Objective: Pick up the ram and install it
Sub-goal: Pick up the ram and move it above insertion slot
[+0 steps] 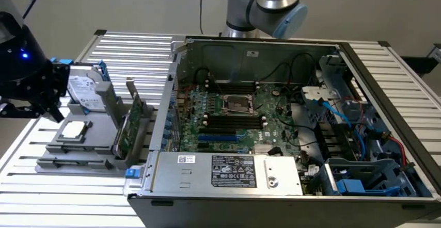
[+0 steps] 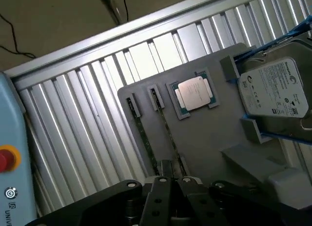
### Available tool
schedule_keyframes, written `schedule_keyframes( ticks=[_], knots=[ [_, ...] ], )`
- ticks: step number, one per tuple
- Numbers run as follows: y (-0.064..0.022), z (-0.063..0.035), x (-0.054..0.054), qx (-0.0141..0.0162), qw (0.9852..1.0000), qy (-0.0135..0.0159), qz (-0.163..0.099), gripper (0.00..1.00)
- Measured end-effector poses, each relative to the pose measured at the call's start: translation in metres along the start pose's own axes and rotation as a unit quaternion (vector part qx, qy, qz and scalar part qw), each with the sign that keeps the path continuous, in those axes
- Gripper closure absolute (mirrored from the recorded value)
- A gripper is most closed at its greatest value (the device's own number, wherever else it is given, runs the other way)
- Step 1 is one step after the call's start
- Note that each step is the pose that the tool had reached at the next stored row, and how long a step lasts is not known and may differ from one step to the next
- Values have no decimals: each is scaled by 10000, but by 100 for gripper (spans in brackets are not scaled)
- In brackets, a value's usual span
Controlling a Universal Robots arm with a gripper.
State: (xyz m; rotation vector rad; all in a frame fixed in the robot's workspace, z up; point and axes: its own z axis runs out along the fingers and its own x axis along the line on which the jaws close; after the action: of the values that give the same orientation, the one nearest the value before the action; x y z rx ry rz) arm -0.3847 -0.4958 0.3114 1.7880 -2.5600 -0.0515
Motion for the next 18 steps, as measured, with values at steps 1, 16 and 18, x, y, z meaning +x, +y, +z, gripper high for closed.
schedule_keyframes(
  ticks=[1, 16, 18],
  knots=[
    [0, 6, 0, 0, 10000, 3, -93, 89],
    [-2, 70, 2, 35, 9917, 37, -1285, 89],
    [-2, 71, 4, 36, 9917, 34, -1285, 88]
  ],
)
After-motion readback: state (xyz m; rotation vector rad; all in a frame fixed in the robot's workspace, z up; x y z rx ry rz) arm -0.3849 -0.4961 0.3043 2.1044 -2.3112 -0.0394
